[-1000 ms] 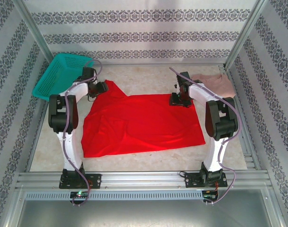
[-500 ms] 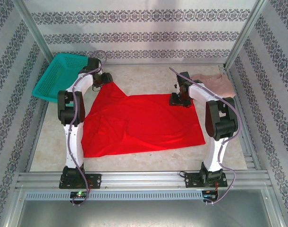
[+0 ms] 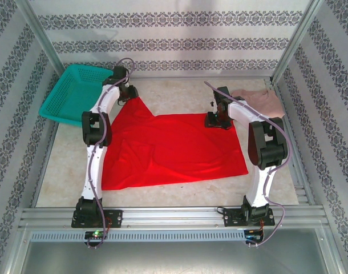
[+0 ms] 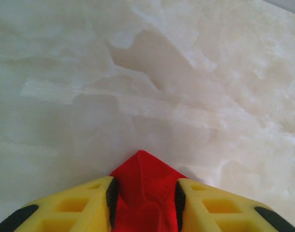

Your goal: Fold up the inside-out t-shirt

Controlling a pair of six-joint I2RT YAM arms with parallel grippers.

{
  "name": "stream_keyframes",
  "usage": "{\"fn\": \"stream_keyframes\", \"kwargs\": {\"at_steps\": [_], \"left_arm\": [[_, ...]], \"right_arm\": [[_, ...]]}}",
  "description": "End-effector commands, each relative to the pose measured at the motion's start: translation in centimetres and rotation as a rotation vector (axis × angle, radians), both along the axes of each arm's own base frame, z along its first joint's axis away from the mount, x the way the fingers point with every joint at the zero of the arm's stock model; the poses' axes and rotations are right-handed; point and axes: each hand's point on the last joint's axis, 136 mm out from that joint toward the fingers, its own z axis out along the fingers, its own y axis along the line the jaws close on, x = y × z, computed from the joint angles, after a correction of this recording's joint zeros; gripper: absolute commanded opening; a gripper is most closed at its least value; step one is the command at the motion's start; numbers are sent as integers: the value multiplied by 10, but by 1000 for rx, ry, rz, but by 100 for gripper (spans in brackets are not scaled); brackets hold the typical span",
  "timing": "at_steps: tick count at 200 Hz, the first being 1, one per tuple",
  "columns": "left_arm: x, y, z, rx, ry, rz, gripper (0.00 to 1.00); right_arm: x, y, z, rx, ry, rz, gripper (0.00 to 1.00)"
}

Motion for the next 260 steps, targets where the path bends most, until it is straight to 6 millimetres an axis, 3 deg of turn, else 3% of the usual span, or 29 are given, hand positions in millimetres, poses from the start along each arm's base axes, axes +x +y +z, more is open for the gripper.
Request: {"fn": "stream_keyframes", "kwargs": {"at_steps": [1, 47, 113, 188, 260], "left_arm": [[-11, 3, -18, 39, 67, 1, 32], [-5, 1, -19, 25, 54, -9, 13], [4, 2, 19, 51, -31, -46, 1], [2, 1, 29, 52, -41, -59, 0], [2, 1, 34, 56, -46, -67, 0]], "right_arm": [[4, -8, 10, -19, -32, 4, 49], [7, -13, 12, -35, -42, -1, 49], [41, -49, 40, -97, -169, -97, 51], [85, -76, 21, -190, -140, -189, 51], [91, -94, -9, -229, -29, -240, 49]]}}
